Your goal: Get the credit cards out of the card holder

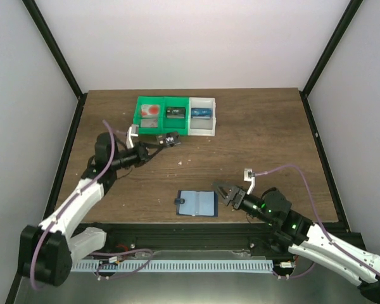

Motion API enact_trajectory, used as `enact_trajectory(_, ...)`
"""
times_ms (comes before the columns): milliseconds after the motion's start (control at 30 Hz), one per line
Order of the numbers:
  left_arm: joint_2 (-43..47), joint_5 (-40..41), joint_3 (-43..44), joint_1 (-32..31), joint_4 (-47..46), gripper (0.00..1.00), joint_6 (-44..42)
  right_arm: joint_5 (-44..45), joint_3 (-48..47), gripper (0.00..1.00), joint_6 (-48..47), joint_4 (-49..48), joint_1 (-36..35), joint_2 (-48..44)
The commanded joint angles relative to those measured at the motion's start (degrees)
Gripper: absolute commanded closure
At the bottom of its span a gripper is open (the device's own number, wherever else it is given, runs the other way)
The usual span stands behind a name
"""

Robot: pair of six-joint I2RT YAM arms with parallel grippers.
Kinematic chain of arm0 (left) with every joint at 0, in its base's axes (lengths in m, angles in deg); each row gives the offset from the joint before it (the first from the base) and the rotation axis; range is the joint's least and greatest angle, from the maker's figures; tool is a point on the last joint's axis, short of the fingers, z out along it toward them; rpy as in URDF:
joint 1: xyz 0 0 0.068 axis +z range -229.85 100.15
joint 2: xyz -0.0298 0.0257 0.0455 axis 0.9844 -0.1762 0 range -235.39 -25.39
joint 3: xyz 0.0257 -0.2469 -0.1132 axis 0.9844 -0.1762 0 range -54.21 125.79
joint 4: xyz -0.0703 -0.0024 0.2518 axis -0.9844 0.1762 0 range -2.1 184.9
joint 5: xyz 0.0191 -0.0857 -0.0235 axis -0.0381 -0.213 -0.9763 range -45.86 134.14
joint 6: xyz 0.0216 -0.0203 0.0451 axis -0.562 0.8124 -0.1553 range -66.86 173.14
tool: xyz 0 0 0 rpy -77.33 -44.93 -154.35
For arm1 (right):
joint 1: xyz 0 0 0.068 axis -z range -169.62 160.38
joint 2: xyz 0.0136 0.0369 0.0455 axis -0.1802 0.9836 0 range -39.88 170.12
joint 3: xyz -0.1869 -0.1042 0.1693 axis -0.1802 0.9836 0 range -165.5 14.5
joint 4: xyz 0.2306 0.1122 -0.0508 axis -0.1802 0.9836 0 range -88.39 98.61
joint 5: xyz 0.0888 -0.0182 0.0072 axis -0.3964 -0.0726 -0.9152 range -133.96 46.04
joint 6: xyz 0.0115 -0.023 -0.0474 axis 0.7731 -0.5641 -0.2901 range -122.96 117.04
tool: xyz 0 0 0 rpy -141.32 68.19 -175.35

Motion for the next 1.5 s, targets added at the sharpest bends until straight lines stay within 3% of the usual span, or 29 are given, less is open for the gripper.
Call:
enact_trajectory(0,-9.89,-4.44,11.48,2.20,13.71,1.00,-14.68,-5.49,-3.46,0.00,-4.82,3.23,0.04,0.81)
enact_trajectory(267,-24.80,5.04,27.92,3.58,25.09,1.00,-24.58,-7.29,-4.65,0.00,-6.33,4.91,0.04,-0.15)
enact_trajectory(533,-40.40,8.88,42.31,4.53,30.93,1.00,-29.57,-4.76,-9.34,0.00,-11.58,9.10,0.05,1.75)
enact_trajectory(900,-59.17,9.61,65.56,4.98,39.42,1.00,-32.47,-4.33,-9.17,0.00,-10.40,10.89,0.04,1.74)
enact_trajectory(1167,-68.15,8.69,76.65,5.09,42.50,1.00,-33.48,-3.39,-9.45,0.00,-12.50,9.06,0.04,4.48)
enact_trajectory(1467,-73.82,7.53,81.69,5.27,43.32,1.00,-33.43,-2.21,-10.51,0.00,-13.21,9.97,0.05,5.52)
